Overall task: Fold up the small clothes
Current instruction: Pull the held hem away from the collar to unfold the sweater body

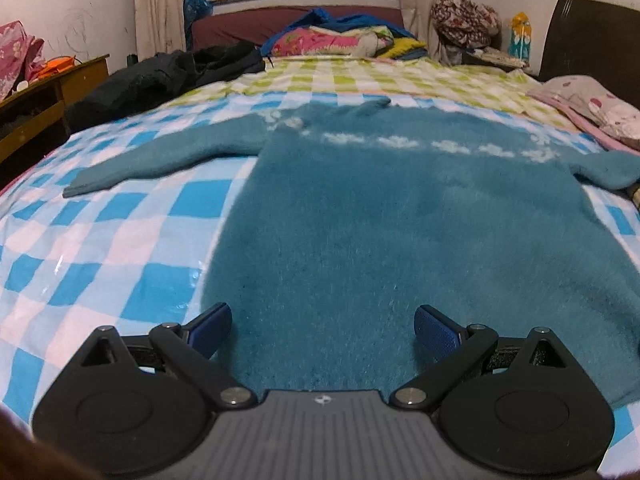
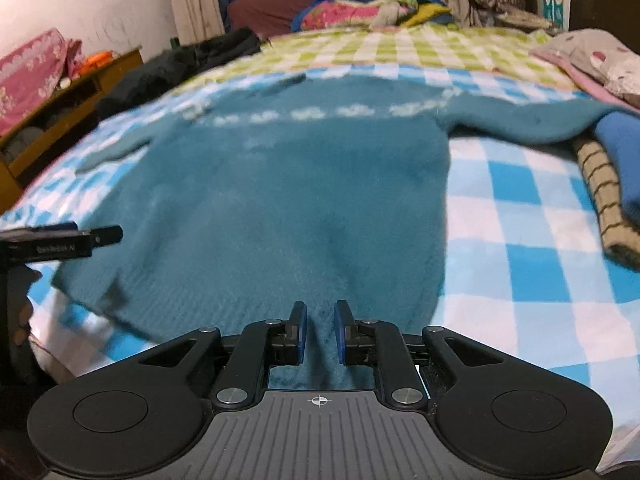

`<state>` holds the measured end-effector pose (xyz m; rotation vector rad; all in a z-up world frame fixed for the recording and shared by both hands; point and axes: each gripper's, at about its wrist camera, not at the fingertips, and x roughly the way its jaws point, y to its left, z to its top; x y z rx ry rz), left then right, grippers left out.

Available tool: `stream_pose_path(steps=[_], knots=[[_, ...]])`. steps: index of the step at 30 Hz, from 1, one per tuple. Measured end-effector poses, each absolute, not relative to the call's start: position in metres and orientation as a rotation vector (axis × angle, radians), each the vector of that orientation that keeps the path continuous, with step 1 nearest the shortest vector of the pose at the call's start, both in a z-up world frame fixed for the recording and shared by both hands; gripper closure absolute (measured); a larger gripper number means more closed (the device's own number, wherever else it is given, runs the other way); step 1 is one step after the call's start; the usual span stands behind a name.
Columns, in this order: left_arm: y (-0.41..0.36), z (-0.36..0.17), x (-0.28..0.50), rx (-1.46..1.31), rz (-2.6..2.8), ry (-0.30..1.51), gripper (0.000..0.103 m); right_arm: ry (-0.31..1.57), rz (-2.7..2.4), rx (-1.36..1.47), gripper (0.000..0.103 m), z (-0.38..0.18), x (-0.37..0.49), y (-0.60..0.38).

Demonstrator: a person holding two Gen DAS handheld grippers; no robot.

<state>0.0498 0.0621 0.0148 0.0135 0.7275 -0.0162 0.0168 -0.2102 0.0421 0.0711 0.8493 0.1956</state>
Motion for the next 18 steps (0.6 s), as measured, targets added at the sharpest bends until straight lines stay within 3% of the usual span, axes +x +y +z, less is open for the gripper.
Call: stream_pose_path(steps=[18], knots=[[0.058, -0.011, 0.052, 0.069, 0.003, 0.739, 0.000, 0.895, 0.196, 0.122, 0.084, 0.020, 0.014, -0.220]])
